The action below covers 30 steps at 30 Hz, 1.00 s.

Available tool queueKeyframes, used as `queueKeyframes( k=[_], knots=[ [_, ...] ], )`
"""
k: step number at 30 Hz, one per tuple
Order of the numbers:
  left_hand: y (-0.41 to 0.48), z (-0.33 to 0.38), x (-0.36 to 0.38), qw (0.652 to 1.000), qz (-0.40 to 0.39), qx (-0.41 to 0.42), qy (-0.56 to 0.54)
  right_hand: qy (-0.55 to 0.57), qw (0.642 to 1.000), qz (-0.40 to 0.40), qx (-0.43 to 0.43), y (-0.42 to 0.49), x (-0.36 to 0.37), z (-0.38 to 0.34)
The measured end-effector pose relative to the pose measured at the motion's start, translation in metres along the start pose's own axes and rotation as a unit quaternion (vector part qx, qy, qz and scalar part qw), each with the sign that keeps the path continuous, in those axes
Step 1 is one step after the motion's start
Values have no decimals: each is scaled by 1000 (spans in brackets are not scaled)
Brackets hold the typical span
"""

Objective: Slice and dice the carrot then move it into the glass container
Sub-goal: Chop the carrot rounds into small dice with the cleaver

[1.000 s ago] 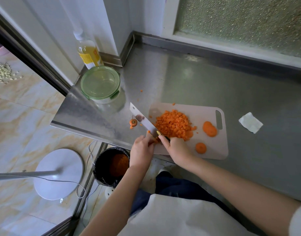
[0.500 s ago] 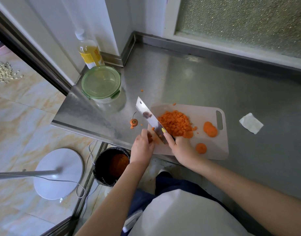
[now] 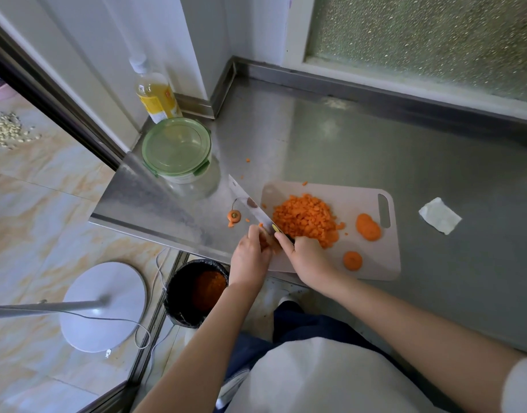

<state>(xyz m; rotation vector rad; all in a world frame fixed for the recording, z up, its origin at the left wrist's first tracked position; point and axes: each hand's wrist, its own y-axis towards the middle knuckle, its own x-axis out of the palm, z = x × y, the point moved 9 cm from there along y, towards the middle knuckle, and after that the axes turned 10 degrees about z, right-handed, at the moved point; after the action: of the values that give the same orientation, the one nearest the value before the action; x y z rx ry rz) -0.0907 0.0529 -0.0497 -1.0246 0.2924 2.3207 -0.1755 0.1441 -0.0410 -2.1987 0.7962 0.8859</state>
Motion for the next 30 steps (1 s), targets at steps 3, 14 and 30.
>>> queueKeyframes(
  k=[3, 14, 30],
  knots=[
    [1, -3, 2, 1000, -6, -1, -5, 25, 999, 19, 19, 0, -7, 6],
    [4, -5, 6, 1000, 2, -14, -11, 6, 1000, -2, 17, -9, -6, 8],
    [5, 11, 16, 999, -31, 4, -11, 93, 993, 63, 30, 5, -34, 13]
  ],
)
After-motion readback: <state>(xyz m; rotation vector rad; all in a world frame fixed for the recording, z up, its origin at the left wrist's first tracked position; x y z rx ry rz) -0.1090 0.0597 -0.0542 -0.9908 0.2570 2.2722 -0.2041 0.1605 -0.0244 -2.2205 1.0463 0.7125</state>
